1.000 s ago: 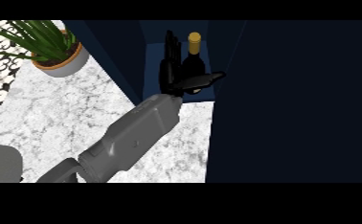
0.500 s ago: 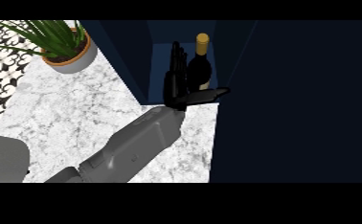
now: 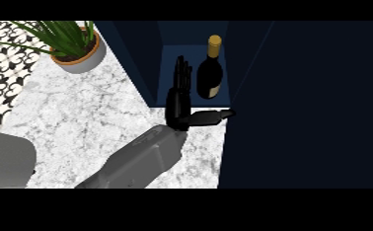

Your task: Pick up the wine, place it into the cabinet and close the cabinet

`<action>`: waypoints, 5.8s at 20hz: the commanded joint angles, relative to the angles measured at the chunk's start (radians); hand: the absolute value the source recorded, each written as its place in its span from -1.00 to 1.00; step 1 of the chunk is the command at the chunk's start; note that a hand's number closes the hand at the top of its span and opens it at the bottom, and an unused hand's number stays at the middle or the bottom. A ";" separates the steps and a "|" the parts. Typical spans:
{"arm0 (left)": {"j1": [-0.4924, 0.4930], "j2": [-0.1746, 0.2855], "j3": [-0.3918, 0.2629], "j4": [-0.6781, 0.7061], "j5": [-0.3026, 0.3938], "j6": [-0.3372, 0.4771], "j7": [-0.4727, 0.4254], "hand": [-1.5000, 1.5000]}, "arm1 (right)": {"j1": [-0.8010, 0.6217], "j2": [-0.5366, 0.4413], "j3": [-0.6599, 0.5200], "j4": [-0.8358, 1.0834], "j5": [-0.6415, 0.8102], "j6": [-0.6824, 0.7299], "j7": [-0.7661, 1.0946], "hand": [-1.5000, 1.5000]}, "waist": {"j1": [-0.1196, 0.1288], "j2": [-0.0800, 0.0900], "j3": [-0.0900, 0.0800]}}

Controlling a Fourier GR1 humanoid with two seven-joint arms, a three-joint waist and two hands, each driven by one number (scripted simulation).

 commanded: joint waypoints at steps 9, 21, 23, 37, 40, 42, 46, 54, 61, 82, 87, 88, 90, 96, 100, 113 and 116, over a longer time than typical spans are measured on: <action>0.202 0.184 -0.029 -0.406 -0.205 0.005 0.121 -1.00 | -0.079 -0.020 -0.001 -0.084 0.007 -0.058 0.136 -1.00 | 0.012 -0.004 0.000; 0.472 0.490 -0.066 -0.864 -0.345 -0.048 0.171 -1.00 | 0.033 -0.124 -0.048 -0.047 -0.098 0.156 -0.009 1.00 | 0.016 -0.003 0.000; 0.478 0.574 -0.025 -0.960 -0.331 -0.069 0.218 1.00 | 0.055 -0.130 -0.003 -0.085 -0.087 0.179 0.007 1.00 | 0.017 -0.004 0.000; 0.780 0.865 0.181 -1.152 -0.273 -0.236 0.181 1.00 | 0.087 -0.040 0.366 -0.202 -0.105 0.154 0.168 1.00 | 0.016 -0.005 -0.001; 0.899 0.960 0.239 -1.200 -0.265 -0.305 0.112 -1.00 | 0.083 -0.016 0.464 -0.219 -0.066 0.116 0.218 1.00 | 0.022 -0.008 -0.002; 0.914 0.963 0.287 -1.140 -0.221 -0.378 0.102 -1.00 | 0.089 0.029 0.615 -0.182 0.031 0.097 0.195 1.00 | 0.012 -0.008 -0.002; 0.993 0.999 0.355 -1.117 -0.175 -0.458 0.049 -1.00 | -0.040 0.038 0.735 -0.109 0.079 0.017 0.284 1.00 | 0.023 -0.010 -0.004; 1.109 1.100 0.482 -1.032 -0.098 -0.606 0.022 -1.00 | -0.250 0.038 0.942 0.065 0.230 -0.330 0.189 1.00 | 0.041 -0.013 -0.004; 1.174 1.173 0.548 -1.000 -0.079 -0.726 0.014 -1.00 | -0.418 0.033 0.844 0.120 0.250 -0.538 0.155 1.00 | 0.059 -0.010 -0.005; 1.281 1.182 0.719 -0.901 -0.091 -0.934 0.035 -1.00 | -1.062 0.039 0.362 0.854 -0.124 -0.475 -0.021 1.00 | 0.069 0.008 -0.002; 1.287 1.155 0.730 -0.914 -0.124 -0.932 0.032 -1.00 | -1.022 0.024 0.334 0.937 -0.334 -0.161 0.023 1.00 | 0.085 0.015 -0.001; 1.276 1.159 0.730 -0.913 -0.138 -0.911 0.044 -1.00 | -1.058 0.039 0.383 0.961 -0.354 -0.130 0.075 1.00 | 0.094 0.015 -0.002; 1.287 1.134 0.718 -0.919 -0.133 -0.908 0.051 -1.00 | -1.060 0.033 0.390 1.003 -0.416 -0.009 0.112 1.00 | 0.090 0.014 -0.002; 1.292 1.133 0.783 -0.872 -0.117 -0.972 0.068 -1.00 | -1.078 0.039 0.381 1.178 -0.510 0.204 0.134 1.00 | 0.060 0.007 -0.001; 1.299 1.118 0.805 -0.868 -0.114 -0.986 0.090 -1.00 | -1.096 0.039 0.350 1.312 -0.562 0.273 0.079 1.00 | 0.061 0.010 -0.001; 1.313 1.106 0.902 -0.847 -0.106 -1.021 0.167 -1.00 | -1.140 0.032 0.243 1.556 -0.600 0.396 -0.066 1.00 | 0.052 0.012 -0.001; 1.331 1.071 0.875 -0.880 -0.169 -0.994 0.159 -1.00 | -1.195 -0.008 0.183 1.620 -0.610 0.389 -0.081 1.00 | 0.073 0.014 -0.002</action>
